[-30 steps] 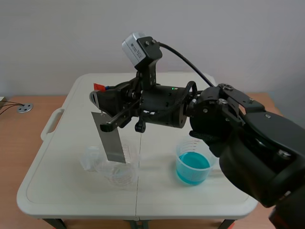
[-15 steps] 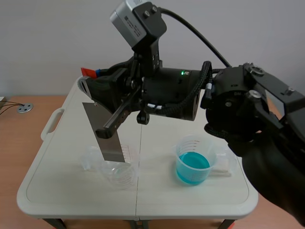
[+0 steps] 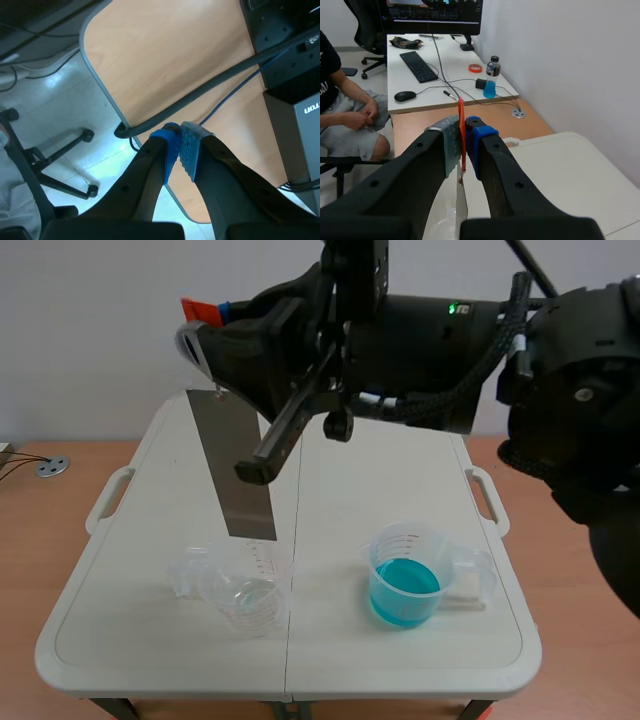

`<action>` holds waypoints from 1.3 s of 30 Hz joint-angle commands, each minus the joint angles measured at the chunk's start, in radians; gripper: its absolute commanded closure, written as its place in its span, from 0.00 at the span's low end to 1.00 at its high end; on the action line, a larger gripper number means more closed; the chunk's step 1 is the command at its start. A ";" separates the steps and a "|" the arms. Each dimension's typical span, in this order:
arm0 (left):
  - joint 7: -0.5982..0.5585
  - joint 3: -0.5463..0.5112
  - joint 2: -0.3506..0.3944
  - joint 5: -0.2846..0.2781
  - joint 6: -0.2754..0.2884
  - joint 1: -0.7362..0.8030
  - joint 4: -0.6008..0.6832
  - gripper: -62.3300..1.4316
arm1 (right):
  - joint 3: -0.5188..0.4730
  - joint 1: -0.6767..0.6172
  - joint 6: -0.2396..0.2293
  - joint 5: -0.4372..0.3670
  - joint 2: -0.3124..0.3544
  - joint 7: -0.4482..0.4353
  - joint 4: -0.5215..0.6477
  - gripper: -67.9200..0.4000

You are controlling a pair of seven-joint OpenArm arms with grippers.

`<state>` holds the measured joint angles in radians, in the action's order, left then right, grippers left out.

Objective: Hold the metal plate by the orange handle, dip it into the blue solution, take it out and point at it, then put the plate back in the beaker on the left.
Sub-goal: 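Point at the plate with the left hand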

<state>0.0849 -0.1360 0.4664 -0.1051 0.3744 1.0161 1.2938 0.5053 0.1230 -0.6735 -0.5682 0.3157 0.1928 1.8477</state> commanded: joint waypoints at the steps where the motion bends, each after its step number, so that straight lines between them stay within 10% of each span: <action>1: -0.006 0.000 0.000 -0.002 0.005 0.006 0.018 0.95 | -0.025 -0.002 0.004 -0.021 0.017 -0.013 0.036 0.98; 25: -0.010 -0.270 0.034 -0.002 0.005 0.005 0.355 0.95 | -0.353 -0.194 -0.008 -0.232 0.257 -0.023 0.128 0.98; 39: -0.016 -0.260 0.034 -0.006 0.022 -0.190 0.502 0.95 | -0.481 -0.278 -0.045 -0.241 0.277 -0.019 0.128 0.98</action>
<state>0.0841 -0.4030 0.5014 -0.1047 0.3939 0.8440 1.7851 0.0326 -0.1673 -0.7162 -0.7944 0.5850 0.1860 1.9598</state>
